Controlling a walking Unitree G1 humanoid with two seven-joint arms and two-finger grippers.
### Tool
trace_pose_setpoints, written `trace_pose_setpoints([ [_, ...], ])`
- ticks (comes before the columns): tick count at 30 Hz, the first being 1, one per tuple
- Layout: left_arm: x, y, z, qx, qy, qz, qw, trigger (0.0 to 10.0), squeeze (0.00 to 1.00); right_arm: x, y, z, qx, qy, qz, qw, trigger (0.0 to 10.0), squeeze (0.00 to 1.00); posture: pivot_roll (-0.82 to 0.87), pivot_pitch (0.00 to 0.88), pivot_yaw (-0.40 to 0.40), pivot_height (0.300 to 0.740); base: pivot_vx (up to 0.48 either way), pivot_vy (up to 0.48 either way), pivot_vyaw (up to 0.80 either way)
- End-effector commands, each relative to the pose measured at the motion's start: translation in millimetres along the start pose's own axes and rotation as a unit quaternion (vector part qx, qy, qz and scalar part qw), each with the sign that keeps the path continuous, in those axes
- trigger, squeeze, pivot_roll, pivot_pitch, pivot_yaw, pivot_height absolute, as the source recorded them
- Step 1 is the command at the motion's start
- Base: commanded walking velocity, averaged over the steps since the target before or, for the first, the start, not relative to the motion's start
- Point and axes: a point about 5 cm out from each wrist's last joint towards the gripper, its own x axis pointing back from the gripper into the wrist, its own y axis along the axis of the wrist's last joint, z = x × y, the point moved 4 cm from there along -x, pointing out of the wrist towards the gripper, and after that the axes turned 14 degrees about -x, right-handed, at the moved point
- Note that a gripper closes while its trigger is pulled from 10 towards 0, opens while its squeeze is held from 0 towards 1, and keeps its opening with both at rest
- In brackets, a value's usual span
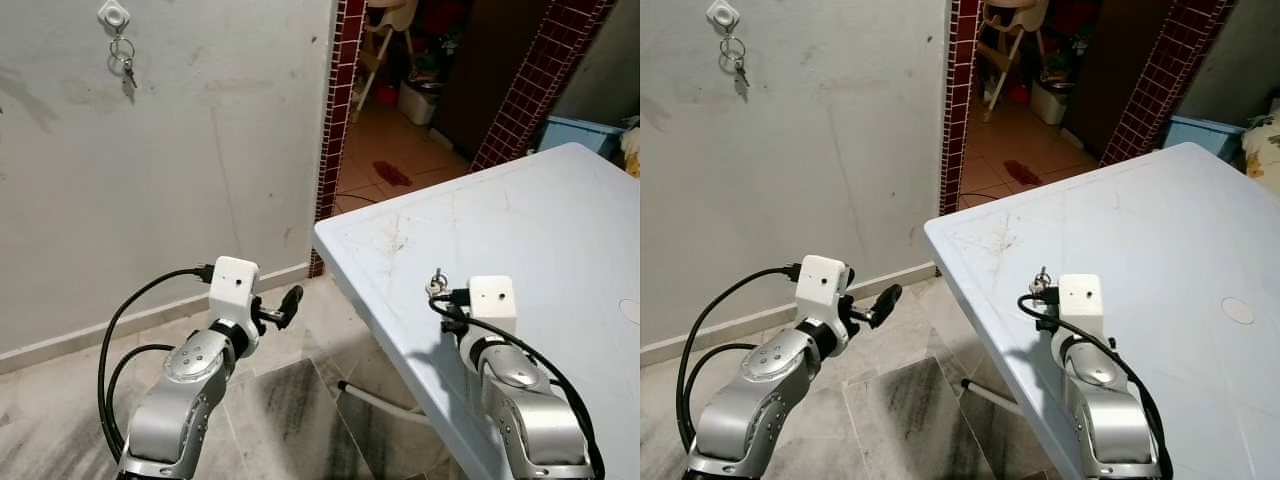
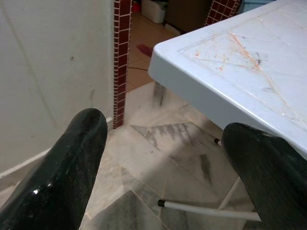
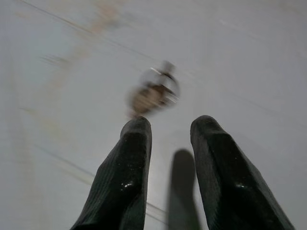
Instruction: Hang keys on a hook
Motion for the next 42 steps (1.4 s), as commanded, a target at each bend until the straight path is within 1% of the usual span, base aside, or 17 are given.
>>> trace_pose_setpoints([
  [1,-1.2,2,-2.1,-0.002,-0.001,-0.002,1.000,10.0,0.00,1.5,11,7.7,-0.002,0.025,-0.018,1.000,10.0,1.00,0.10,0.046,-0.092,0.740,0.000,0.000,0.00],
  [9,-1.5,2,-1.4,-0.001,0.001,-0.002,1.000,10.0,0.00,0.6,18,14.7,-0.005,0.028,-0.023,0.999,10.0,1.00,0.10,0.042,-0.099,0.740,0.000,0.000,0.00],
  [10,-1.9,2,-2.4,0.000,0.001,-0.002,1.000,10.0,0.00,-1.7,20,14.8,0.004,0.015,-0.029,0.999,10.0,1.00,0.10,0.041,-0.100,0.740,0.000,0.000,0.00],
  [11,-2.4,2,-3.2,0.000,0.000,-0.003,1.000,10.0,0.00,-4.1,22,15.2,0.004,0.005,-0.035,0.999,10.0,1.00,0.10,0.039,-0.101,0.740,0.000,0.000,0.00],
  [16,-2.6,4,-2.9,0.000,0.000,-0.005,1.000,10.0,0.00,-9.8,27,16.6,0.001,-0.013,-0.045,0.999,10.0,1.00,0.10,0.039,-0.101,0.740,0.000,0.000,0.00],
  [19,-2.3,4,-1.7,0.000,0.001,-0.005,1.000,10.0,0.00,-12.7,25,15.5,-0.001,-0.026,-0.043,0.999,10.0,1.00,0.10,0.039,-0.101,0.740,0.000,0.000,0.00],
  [25,-0.4,4,-0.8,0.002,0.004,-0.004,1.000,10.0,0.00,-21.0,10,8.7,-0.019,-0.052,-0.017,0.998,10.0,1.00,0.11,0.046,-0.105,0.740,0.000,0.000,0.00],
  [28,1.0,3,-1.3,0.004,0.003,-0.004,1.000,10.0,0.00,-22.5,0,9.1,-0.032,-0.047,0.005,0.998,10.0,1.00,0.12,0.053,-0.105,0.740,0.000,0.000,0.00],
  [29,1.3,3,-2.5,0.004,-0.001,-0.003,1.000,10.0,0.00,-23.4,-2,9.2,-0.038,-0.047,0.009,0.998,10.0,0.93,0.12,0.053,-0.105,0.740,0.000,0.000,0.00],
  [30,1.3,3,-3.2,0.005,-0.002,-0.003,1.000,10.0,0.00,-23.8,-2,9.3,-0.038,-0.047,0.010,0.998,10.0,0.89,0.12,0.053,-0.105,0.740,0.000,0.000,0.00],
  [32,0.8,3,-4.5,0.005,-0.004,-0.004,1.000,10.0,0.00,-25.5,-2,10.1,-0.036,-0.046,0.011,0.998,10.0,0.42,0.12,0.053,-0.105,0.740,0.000,0.000,0.00],
  [33,0.8,3,-4.5,0.005,-0.004,-0.004,1.000,10.0,0.00,-25.5,-2,10.1,-0.036,-0.046,0.011,0.998,10.0,0.42,0.12,0.053,-0.105,0.740,0.000,0.000,0.00],
  [34,0.2,4,-5.3,0.005,-0.006,-0.005,1.000,10.0,0.00,-26.8,-2,11.1,-0.038,-0.047,0.013,0.998,10.0,0.11,0.12,0.053,-0.105,0.740,0.000,0.000,0.00],
  [35,-0.2,5,-5.7,0.006,-0.007,-0.006,1.000,10.0,0.00,-28.1,-2,13.3,-0.045,-0.045,0.016,0.998,10.0,0.00,0.12,0.053,-0.105,0.740,0.000,0.000,0.00],
  [37,-0.4,5,-5.9,0.007,-0.007,-0.007,1.000,10.0,0.00,-29.5,-2,16.0,-0.064,-0.044,0.019,0.997,10.0,0.00,0.12,0.053,-0.105,0.740,0.000,0.000,0.00],
  [39,-0.2,6,-6.0,0.008,-0.009,-0.007,1.000,10.0,0.00,-33.7,1,22.3,-0.082,-0.041,0.017,0.996,10.0,0.00,0.11,0.057,-0.101,0.740,0.000,0.000,0.00],
  [42,0.2,6,-6.2,0.008,-0.010,-0.008,1.000,10.0,0.00,-39.1,7,30.7,-0.089,-0.035,0.011,0.995,10.0,0.00,0.11,0.057,-0.101,0.740,0.000,0.000,0.00],
])
